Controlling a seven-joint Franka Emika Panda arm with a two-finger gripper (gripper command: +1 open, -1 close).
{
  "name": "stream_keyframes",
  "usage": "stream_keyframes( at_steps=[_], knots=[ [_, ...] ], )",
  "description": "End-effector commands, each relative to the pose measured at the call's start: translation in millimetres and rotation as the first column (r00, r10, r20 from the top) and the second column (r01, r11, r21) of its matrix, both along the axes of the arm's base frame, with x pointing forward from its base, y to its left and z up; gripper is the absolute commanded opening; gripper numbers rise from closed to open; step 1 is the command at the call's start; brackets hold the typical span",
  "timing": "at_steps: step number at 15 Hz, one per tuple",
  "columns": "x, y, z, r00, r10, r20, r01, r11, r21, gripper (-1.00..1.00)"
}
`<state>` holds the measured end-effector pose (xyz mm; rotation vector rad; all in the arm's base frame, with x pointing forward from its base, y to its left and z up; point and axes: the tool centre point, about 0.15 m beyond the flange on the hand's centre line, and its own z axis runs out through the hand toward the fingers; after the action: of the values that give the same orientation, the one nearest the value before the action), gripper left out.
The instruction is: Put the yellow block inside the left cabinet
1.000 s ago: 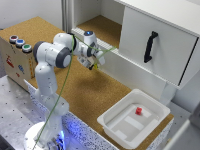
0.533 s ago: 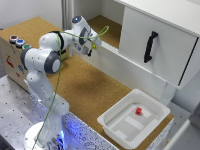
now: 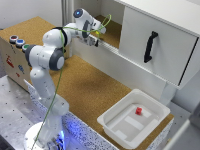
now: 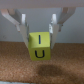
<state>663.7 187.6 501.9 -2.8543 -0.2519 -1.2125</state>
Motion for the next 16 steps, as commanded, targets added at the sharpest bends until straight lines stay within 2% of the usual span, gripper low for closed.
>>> stream_keyframes(
  at_steps=[1,3,5,6,7,10,14,16],
  knots=[
    [22,17,-7,0.997,-0.021,-0.077,0.017,0.998,-0.053,-1.0],
    [7,18,-10,0.997,-0.035,-0.075,0.031,0.998,-0.059,-1.0],
    [-1,22,-21,0.994,-0.027,-0.103,0.02,0.997,-0.069,-1.0],
    [-5,23,-23,0.994,-0.034,-0.108,0.024,0.995,-0.098,1.0],
    [-8,23,-24,0.993,-0.032,-0.112,0.022,0.995,-0.094,1.0],
    [-27,23,-9,0.998,-0.05,-0.043,0.043,0.988,-0.15,1.0],
    [-55,22,21,0.997,-0.066,0.027,0.069,0.987,-0.148,1.0],
    [-76,21,33,0.997,-0.067,0.033,0.071,0.987,-0.142,1.0]
  ],
)
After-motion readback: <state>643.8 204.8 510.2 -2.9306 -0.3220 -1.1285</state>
